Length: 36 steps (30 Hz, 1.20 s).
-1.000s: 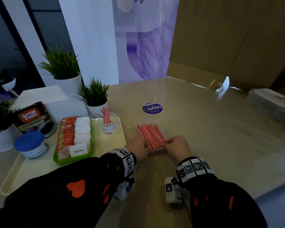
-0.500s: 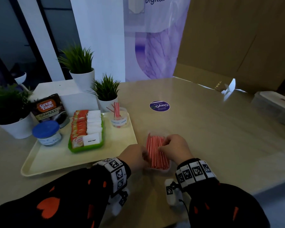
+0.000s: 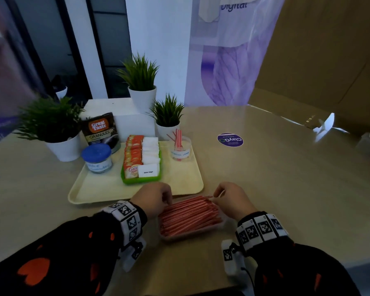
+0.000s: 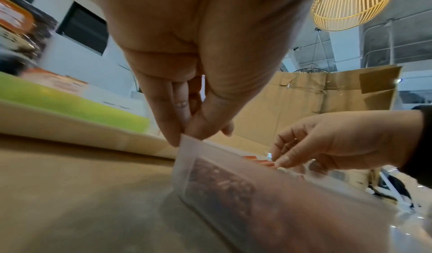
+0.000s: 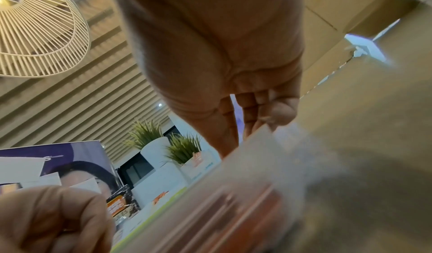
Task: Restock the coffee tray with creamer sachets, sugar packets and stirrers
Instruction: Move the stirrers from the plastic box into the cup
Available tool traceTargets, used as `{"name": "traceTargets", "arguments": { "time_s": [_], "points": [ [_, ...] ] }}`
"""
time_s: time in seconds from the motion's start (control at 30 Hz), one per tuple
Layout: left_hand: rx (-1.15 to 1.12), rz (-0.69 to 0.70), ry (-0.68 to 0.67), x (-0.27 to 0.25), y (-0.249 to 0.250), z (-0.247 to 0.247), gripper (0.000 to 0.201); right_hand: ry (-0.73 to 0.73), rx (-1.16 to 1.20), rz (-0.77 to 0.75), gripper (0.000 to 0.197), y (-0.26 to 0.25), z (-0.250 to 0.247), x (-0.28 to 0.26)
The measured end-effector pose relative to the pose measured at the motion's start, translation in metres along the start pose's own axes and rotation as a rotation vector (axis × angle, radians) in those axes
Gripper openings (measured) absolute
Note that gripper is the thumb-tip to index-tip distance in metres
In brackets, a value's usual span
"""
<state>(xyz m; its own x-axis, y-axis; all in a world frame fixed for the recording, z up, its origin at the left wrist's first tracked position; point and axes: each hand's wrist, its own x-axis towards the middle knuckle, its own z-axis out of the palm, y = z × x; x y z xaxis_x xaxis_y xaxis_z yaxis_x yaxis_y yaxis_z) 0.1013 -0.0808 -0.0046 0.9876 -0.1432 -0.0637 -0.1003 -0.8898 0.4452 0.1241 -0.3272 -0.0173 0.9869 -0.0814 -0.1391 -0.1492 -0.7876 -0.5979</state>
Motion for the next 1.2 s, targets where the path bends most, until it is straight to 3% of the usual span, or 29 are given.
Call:
{"name": "traceTargets", "arguments": {
  "time_s": [0.13, 0.27, 0.4, 0.93, 1.1, 1.2],
  "points": [
    [-0.035, -0.098, 0.076, 0.0, -0.036, -0.018, 0.022, -0.064, 0.065, -0.086, 0.016, -0.018, 0.021, -0.006],
    [-0.26, -0.277, 0.232, 0.013, -0.065, -0.034, 0.028, -0.117, 0.115, -0.145, 0.012, -0.036, 0.038, -0.01],
    [-0.477, -0.356, 0.235, 0.03, -0.074, -0.04, 0.041, -0.118, 0.127, -0.174, 0.014, -0.043, 0.051, -0.008],
    [-0.508, -0.341, 0.138, 0.045, -0.066, -0.03, 0.046, -0.124, 0.166, -0.176, 0.015, -0.04, 0.058, -0.002],
    [-0.487, -0.303, 0.17, 0.034, -0.064, -0.034, 0.049, -0.117, 0.178, -0.173, 0.013, -0.038, 0.059, -0.002],
    [-0.394, -0.225, 0.174, 0.019, -0.059, -0.04, 0.036, -0.113, 0.184, -0.168, 0.013, -0.038, 0.058, -0.004]
  ]
}}
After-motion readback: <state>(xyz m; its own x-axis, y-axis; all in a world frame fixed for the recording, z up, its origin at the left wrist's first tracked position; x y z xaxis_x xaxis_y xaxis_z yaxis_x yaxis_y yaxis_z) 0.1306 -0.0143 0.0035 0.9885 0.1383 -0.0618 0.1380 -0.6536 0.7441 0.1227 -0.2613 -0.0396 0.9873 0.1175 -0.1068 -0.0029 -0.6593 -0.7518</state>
